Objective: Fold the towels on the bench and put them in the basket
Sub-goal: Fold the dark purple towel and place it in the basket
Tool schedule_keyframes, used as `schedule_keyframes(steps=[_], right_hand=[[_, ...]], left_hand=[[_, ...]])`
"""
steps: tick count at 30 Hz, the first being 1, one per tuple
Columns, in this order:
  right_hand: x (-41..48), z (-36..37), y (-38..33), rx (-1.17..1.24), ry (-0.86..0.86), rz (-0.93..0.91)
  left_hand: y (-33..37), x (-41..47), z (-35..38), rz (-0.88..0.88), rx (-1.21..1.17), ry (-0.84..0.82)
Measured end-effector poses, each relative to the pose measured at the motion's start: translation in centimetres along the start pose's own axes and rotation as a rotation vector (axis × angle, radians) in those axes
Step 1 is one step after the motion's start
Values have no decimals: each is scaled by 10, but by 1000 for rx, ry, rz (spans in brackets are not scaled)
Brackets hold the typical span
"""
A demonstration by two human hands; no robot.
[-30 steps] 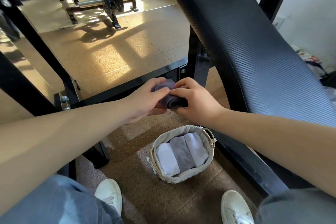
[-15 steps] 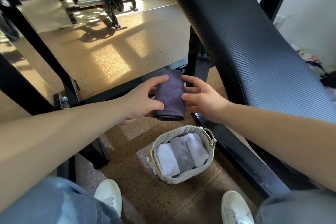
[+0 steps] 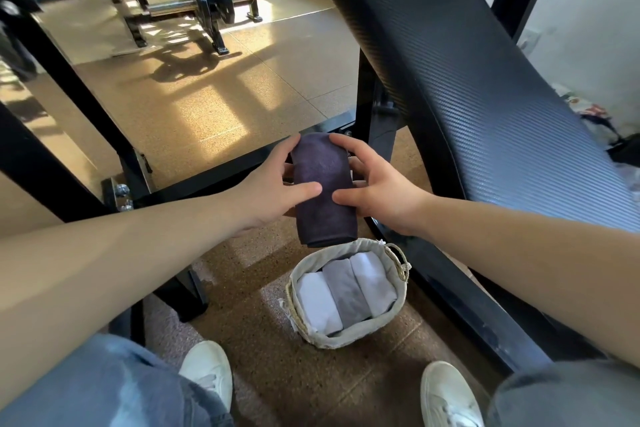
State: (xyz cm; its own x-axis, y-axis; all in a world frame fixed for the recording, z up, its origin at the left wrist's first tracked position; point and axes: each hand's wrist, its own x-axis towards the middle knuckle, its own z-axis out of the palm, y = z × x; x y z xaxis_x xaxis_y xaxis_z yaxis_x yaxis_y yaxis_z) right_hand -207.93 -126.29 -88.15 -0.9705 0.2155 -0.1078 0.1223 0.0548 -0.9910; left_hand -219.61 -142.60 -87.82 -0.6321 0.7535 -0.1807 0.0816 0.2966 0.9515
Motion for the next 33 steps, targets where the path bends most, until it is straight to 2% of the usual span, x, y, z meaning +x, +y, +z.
schedule_keyframes(steps=[7,16,19,24,30,33], right_hand=[[-11,3,-6,-58,-84,-11],[-23,19,-12,42,-35,-25],[-28,19,-10,53,-8,-37],[-36,14,2,-67,64,-60],[-45,13,42,-79,64,54],[-44,11,64,-58,65,119]], left_hand=[[0,-8,-1,-3,-169,-57],[6,-26,0,0,-216,-56],[10,-29,7,-13,-211,-10],[5,-22,30,-107,-324,129],[-38,-2,52,-157,-239,185],[-68,6,64,-232,-289,193]])
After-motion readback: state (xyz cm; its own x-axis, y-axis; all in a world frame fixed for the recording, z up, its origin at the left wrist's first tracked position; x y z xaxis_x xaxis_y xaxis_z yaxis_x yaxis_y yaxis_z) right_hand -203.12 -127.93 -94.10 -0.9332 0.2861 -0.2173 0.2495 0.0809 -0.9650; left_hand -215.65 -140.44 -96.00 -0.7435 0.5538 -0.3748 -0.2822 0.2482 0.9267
